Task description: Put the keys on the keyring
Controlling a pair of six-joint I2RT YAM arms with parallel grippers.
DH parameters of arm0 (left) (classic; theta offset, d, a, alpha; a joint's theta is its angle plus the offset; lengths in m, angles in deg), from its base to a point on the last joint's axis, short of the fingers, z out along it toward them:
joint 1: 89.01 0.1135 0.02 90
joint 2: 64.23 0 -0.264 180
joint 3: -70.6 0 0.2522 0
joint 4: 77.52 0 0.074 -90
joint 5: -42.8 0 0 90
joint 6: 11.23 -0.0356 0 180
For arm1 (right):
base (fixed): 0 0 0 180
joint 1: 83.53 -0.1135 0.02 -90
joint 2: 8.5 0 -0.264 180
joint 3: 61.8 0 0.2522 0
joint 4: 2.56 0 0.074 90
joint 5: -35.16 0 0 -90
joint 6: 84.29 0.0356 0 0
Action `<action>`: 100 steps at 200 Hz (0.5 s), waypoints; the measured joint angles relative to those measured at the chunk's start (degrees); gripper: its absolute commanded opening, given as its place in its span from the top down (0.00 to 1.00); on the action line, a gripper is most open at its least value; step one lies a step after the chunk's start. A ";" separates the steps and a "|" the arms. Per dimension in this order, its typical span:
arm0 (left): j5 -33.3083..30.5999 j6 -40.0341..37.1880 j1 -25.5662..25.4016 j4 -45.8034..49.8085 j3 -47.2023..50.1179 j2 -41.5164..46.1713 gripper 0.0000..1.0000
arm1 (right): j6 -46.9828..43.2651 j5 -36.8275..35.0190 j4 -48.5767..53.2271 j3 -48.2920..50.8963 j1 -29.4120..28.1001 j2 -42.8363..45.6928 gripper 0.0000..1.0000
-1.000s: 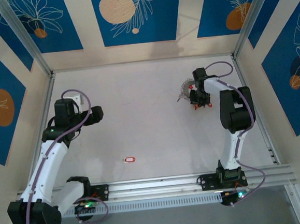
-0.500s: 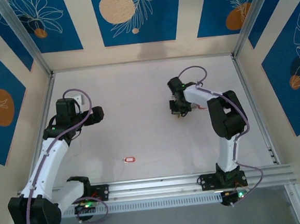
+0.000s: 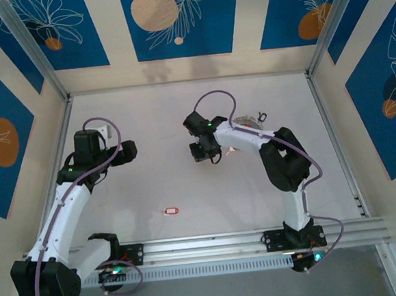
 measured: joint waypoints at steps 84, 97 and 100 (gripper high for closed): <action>0.04 0.00 0.00 0.00 0.00 -0.04 0.00 | -1.73 4.81 -4.94 14.03 23.30 15.96 0.50; 0.04 0.00 0.00 0.02 0.00 -0.07 0.00 | -2.12 6.21 -5.27 12.59 23.39 13.38 0.47; 0.04 0.00 0.00 0.00 0.00 -0.07 0.00 | -2.12 6.60 -5.42 12.04 23.34 12.37 0.46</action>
